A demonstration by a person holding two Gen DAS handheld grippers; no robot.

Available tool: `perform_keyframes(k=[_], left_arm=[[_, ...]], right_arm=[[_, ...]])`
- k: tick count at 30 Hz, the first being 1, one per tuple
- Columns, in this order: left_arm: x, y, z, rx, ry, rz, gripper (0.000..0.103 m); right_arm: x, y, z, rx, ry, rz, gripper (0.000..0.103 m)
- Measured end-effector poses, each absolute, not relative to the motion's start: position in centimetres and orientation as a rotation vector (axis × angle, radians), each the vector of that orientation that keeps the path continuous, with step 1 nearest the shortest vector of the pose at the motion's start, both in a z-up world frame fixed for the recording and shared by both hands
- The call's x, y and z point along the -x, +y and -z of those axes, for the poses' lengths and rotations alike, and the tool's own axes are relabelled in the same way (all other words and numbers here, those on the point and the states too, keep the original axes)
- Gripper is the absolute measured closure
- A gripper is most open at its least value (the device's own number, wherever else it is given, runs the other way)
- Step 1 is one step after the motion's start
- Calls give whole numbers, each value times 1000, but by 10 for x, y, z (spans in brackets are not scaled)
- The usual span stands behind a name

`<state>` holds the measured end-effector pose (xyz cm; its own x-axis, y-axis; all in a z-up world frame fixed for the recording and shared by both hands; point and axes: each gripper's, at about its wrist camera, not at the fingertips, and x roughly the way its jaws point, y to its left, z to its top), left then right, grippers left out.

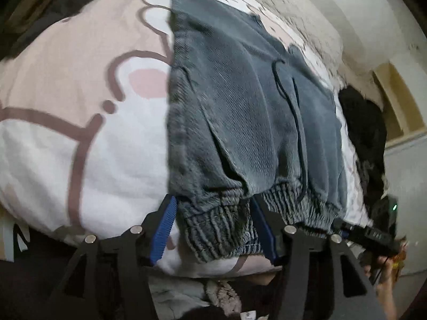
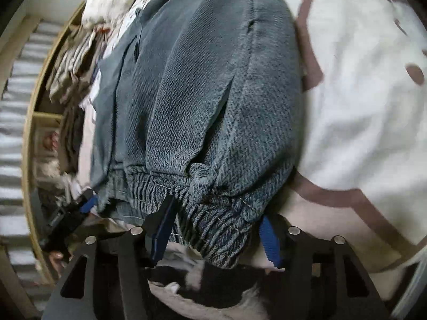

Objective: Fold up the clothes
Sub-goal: 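Grasp the cuffs with both tools and smooth the legs flat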

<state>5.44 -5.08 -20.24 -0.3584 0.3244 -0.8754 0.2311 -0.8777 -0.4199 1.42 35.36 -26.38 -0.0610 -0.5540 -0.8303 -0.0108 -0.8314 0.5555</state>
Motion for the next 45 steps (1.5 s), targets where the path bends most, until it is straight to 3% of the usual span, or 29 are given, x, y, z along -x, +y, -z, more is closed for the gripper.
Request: perform_keyframes(k=[4, 13, 17, 21, 23, 26, 28, 30, 32, 36, 38, 42, 45], left_arm=[[-45, -39, 213, 1804, -675, -2433, 45], [-62, -58, 213, 1840, -838, -2490, 43], [-56, -55, 218, 1882, -817, -2455, 42], [-53, -48, 219, 1901, -775, -2436, 42], [-51, -46, 220, 1894, -777, -2423, 46], [-52, -47, 217, 1846, -803, -2415, 60], [-53, -50, 210, 1795, -848, -2414, 77], [-63, -56, 188, 1684, -878, -2426, 79], [-72, -60, 165, 1572, -885, -2441, 80], [-91, -44, 141, 1515, -566, -2541, 80], [-94, -45, 159, 1618, -536, -2516, 80], [-88, -44, 201, 1833, -525, -2464, 79], [-85, -36, 201, 1837, -435, -2508, 69]], right_arm=[[-16, 348, 262, -1827, -524, 1974, 48], [-18, 351, 265, -1829, -537, 1982, 48], [-16, 350, 266, -1847, -530, 1978, 47], [-16, 347, 267, -1853, -515, 1972, 40], [-16, 344, 267, -1848, -479, 1978, 39], [-18, 342, 263, -1829, -444, 2001, 39], [-20, 340, 258, -1809, -398, 2026, 48], [-20, 337, 244, -1768, -360, 2031, 58], [-22, 335, 217, -1657, -305, 2044, 61], [-34, 332, 171, -1498, -87, 2098, 69], [-39, 334, 199, -1638, -11, 2029, 70], [-35, 341, 248, -1877, -67, 1910, 77], [-32, 354, 251, -1868, -173, 1907, 77]])
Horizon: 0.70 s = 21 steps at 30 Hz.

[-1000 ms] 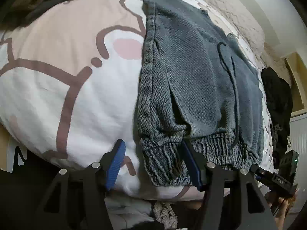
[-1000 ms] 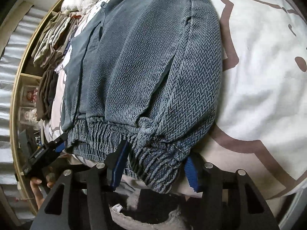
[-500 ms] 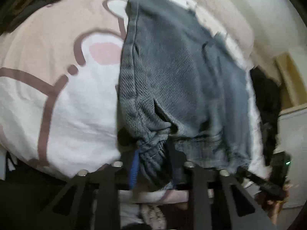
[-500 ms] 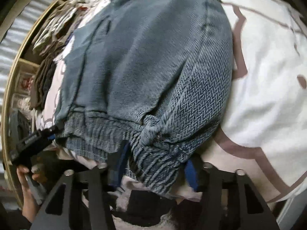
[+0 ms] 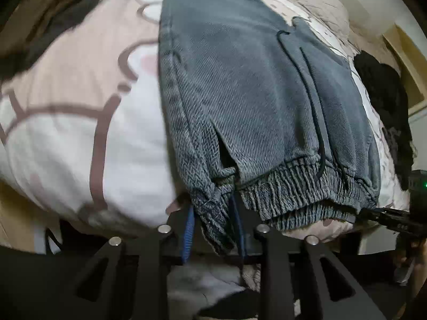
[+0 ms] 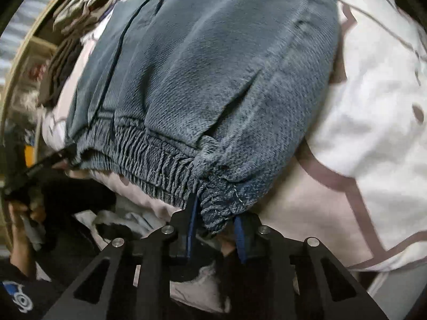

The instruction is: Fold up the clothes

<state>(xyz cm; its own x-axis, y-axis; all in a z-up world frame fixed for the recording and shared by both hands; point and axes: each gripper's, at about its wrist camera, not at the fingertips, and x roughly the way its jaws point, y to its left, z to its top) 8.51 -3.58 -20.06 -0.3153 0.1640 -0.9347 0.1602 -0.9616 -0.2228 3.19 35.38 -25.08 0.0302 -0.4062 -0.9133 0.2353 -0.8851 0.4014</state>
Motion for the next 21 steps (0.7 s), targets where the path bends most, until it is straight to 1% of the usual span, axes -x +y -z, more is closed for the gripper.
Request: perform_keyframes(k=[3, 6, 8, 9, 10, 11, 12, 13, 16, 19, 21], left_arm=[[-89, -31, 190, 1769, -356, -2606, 64], [-96, -27, 176, 1646, -338, -2707, 63], [-102, -23, 164, 1553, -316, -2774, 62], [-106, -21, 157, 1499, -297, -2803, 61], [-110, -19, 150, 1446, -279, -2828, 53], [-112, -16, 146, 1402, -264, -2838, 48], [-112, -10, 140, 1352, -247, -2834, 41], [-113, -4, 134, 1303, -226, -2822, 40], [-114, 32, 126, 1197, -65, -2740, 40], [-115, 72, 126, 1130, 83, -2667, 40], [-114, 97, 125, 1082, 124, -2619, 40]], right_arm=[[-29, 371, 250, -1873, -321, 1893, 77], [-27, 374, 251, -1902, -438, 1862, 77], [-24, 375, 246, -1903, -478, 1854, 74], [-23, 377, 244, -1899, -498, 1854, 70], [-22, 381, 242, -1890, -531, 1867, 58], [-21, 384, 239, -1880, -563, 1881, 46], [-19, 387, 232, -1862, -575, 1926, 18], [-17, 391, 226, -1843, -585, 1971, 7], [-13, 387, 209, -1755, -584, 2027, 7], [-11, 393, 208, -1739, -674, 2015, 7], [-11, 400, 216, -1779, -734, 2006, 7]])
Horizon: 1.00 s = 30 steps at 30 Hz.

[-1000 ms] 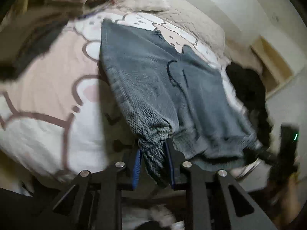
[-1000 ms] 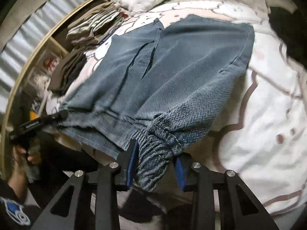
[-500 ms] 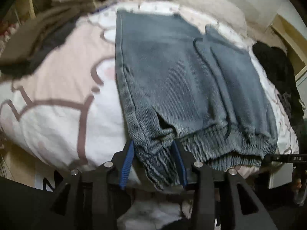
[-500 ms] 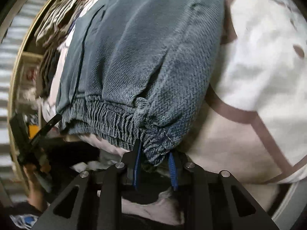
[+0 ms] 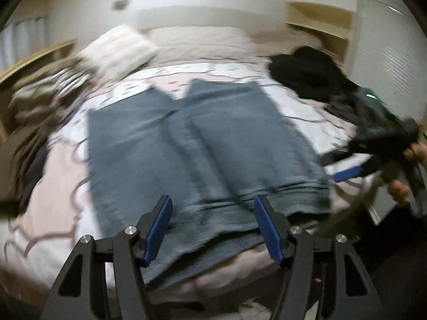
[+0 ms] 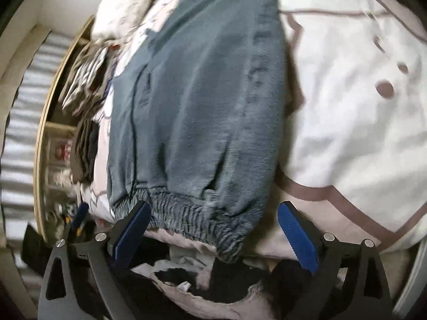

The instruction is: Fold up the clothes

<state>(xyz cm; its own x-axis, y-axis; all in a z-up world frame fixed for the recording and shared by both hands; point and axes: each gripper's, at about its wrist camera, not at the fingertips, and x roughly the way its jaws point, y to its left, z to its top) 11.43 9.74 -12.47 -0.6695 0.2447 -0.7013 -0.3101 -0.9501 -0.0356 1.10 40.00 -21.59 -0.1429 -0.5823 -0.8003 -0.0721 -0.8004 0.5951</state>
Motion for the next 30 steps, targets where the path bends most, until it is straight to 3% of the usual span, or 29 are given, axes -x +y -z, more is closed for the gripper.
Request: perform_keyframes(k=[11, 13, 14, 16, 19, 22, 30], left_arm=[[-111, 189, 123, 862, 280, -2496, 40], [-108, 194, 127, 854, 270, -2506, 34], [-107, 196, 130, 853, 264, -2515, 32], [-105, 197, 136, 854, 260, -2534, 32], [-105, 201, 144, 858, 286, -2535, 32], [-107, 204, 149, 837, 329, -2543, 32], [-119, 217, 154, 738, 431, -2539, 32]], right_arm=[[-3, 420, 225, -1764, -916, 2053, 7], [-1, 419, 230, -1774, -925, 2010, 9], [-1, 415, 231, -1782, -903, 1998, 14], [-2, 408, 232, -1780, -854, 1982, 36], [-2, 409, 233, -1766, -866, 1965, 61], [-2, 414, 229, -1729, -902, 1961, 80], [0, 408, 206, -1609, -895, 1946, 85]])
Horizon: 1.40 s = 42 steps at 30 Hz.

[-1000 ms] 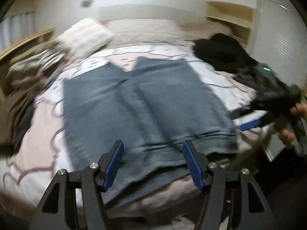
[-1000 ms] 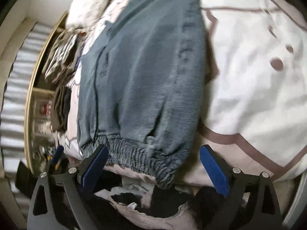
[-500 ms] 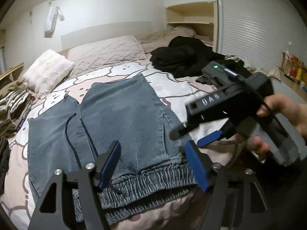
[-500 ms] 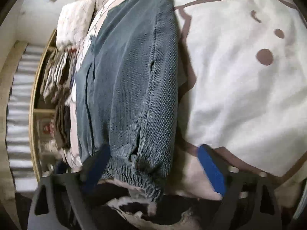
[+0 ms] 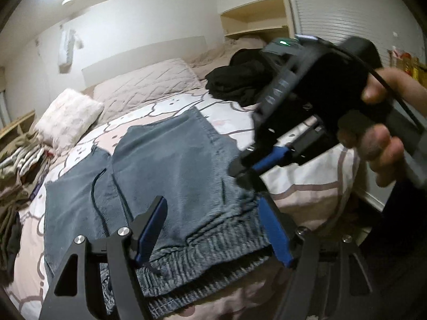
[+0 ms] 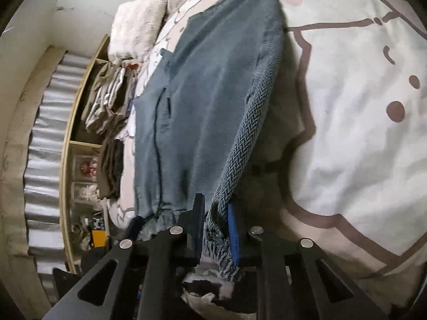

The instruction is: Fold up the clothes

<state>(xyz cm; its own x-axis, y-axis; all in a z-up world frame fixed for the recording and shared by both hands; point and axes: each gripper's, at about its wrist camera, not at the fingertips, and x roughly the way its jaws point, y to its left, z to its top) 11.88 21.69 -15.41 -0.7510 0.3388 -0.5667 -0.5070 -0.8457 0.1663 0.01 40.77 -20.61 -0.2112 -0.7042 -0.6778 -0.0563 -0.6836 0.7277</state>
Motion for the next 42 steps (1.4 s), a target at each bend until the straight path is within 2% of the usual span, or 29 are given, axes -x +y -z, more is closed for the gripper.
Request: perform_keyframes(k=[10, 18, 20, 21, 23, 24, 29, 30, 32, 33, 39, 42], left_arm=[[-139, 257, 180, 667, 681, -2476, 32], [-132, 270, 191, 679, 743, -2551, 32], [-127, 268, 191, 699, 725, -2566, 40], [-123, 266, 190, 719, 705, -2571, 54], [-115, 262, 190, 779, 645, -2554, 62], [-110, 261, 190, 816, 609, -2540, 70], [-100, 250, 181, 935, 449, -2501, 83], [-99, 247, 177, 952, 429, -2494, 84], [-98, 241, 170, 968, 397, -2485, 85], [-98, 238, 166, 971, 383, -2483, 85], [-88, 219, 151, 1024, 211, -2464, 87], [-87, 214, 145, 1041, 154, -2451, 87]], right_arm=[[5, 410, 204, -1588, -1042, 1872, 85], [8, 408, 200, -1586, -1053, 1853, 85], [9, 408, 200, -1589, -1046, 1856, 85], [9, 408, 200, -1591, -1043, 1857, 85], [9, 407, 199, -1594, -1036, 1859, 85], [9, 407, 199, -1596, -1032, 1860, 85], [8, 412, 198, -1589, -1037, 1903, 85], [8, 421, 195, -1566, -1060, 1966, 81], [7, 439, 189, -1516, -1106, 2092, 38], [9, 452, 183, -1498, -1136, 2170, 13], [77, 499, 176, -1525, -1153, 2174, 14], [125, 511, 189, -1562, -1109, 2218, 27]])
